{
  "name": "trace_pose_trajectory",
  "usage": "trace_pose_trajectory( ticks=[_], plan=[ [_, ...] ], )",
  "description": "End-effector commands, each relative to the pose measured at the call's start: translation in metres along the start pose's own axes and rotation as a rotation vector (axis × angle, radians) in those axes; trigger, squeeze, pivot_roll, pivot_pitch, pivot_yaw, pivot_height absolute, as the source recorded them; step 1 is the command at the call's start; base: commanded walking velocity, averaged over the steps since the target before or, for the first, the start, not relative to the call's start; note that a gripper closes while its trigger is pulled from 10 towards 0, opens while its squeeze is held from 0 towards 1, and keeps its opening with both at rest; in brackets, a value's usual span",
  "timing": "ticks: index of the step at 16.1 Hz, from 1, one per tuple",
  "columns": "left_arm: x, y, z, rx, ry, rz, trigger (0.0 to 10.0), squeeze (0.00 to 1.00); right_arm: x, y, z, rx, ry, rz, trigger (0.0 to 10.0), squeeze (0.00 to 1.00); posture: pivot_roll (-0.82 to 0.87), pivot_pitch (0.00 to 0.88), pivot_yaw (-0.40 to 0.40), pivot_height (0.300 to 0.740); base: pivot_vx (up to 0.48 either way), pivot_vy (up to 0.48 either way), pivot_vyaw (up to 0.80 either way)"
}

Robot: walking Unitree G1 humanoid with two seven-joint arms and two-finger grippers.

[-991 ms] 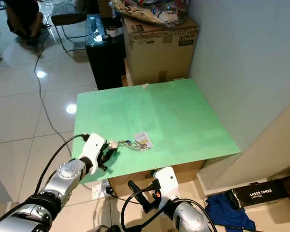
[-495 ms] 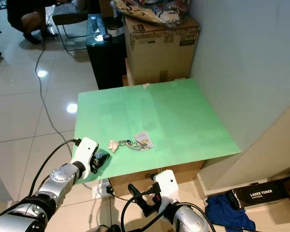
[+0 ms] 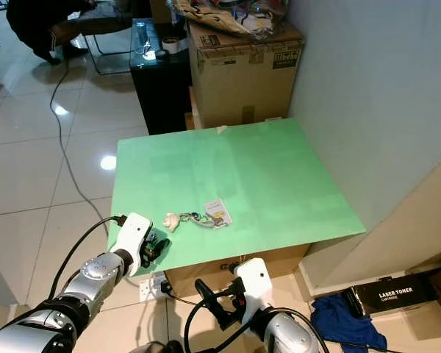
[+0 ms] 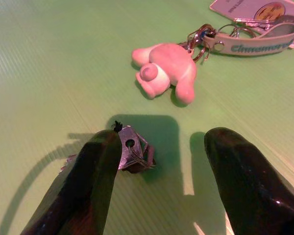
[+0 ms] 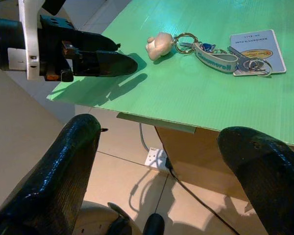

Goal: Hang keys on a hook

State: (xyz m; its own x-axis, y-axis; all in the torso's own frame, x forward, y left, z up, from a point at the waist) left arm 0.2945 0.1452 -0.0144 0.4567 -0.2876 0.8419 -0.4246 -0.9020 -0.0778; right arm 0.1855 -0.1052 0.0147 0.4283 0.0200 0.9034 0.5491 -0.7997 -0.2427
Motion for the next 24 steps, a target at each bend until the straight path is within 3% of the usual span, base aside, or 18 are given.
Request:
trace_pose_trajectory(
  ticks=[1, 6, 7, 14, 21, 24],
  plan=[
    [-0.001, 0.0, 0.001, 0.011, -0.023, -0.005, 10.0, 0.0, 0.0, -0.003, -0.001, 0.012, -0.001, 0.009, 10.0, 0.0, -0.22, 0.092, 0.088, 0.74, 0.0, 0.0, 0.0],
    [-0.007, 0.006, 0.002, 0.008, -0.055, -0.024, 9.7, 0.0, 0.0, -0.003, -0.001, 0.011, -0.002, 0.01, 10.0, 0.0, -0.22, 0.093, 0.088, 0.74, 0.0, 0.0, 0.0],
    [-0.011, 0.006, 0.001, 0.015, -0.071, -0.026, 0.0, 0.0, 0.0, -0.003, -0.001, 0.01, -0.003, 0.01, 10.0, 0.0, -0.22, 0.093, 0.087, 0.74, 0.0, 0.0, 0.0],
    [-0.016, 0.007, 0.0, 0.04, -0.097, -0.036, 0.0, 0.0, 0.0, -0.003, -0.001, 0.011, -0.006, 0.01, 10.0, 0.0, -0.22, 0.092, 0.086, 0.74, 0.0, 0.0, 0.0],
    [-0.016, 0.006, -0.002, 0.048, -0.072, 0.031, 0.0, 0.0, 0.0, -0.003, -0.001, 0.01, -0.007, 0.011, 10.0, 0.0, -0.22, 0.094, 0.086, 0.74, 0.0, 0.0, 0.0],
    [-0.016, 0.009, -0.001, 0.033, -0.062, -0.003, 0.0, 0.0, 0.0, -0.003, -0.001, 0.01, -0.007, 0.012, 10.0, 0.0, -0.22, 0.093, 0.086, 0.74, 0.0, 0.0, 0.0]
  ],
)
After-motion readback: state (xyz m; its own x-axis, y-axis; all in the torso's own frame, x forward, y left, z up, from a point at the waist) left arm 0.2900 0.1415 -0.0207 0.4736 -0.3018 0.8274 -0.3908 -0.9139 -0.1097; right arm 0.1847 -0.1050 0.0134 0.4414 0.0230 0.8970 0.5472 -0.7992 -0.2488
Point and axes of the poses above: a point about 5 cm out from each wrist's last joint towards the gripper, its own z axis pointing out of the wrist towards the gripper, its own x axis along the axis of the wrist's last joint, y = z × x, the point moved 1 cm from there along z, pointing out of the wrist towards the gripper, and after that the axes turned 1 degree about z, right-handed, at the moved point
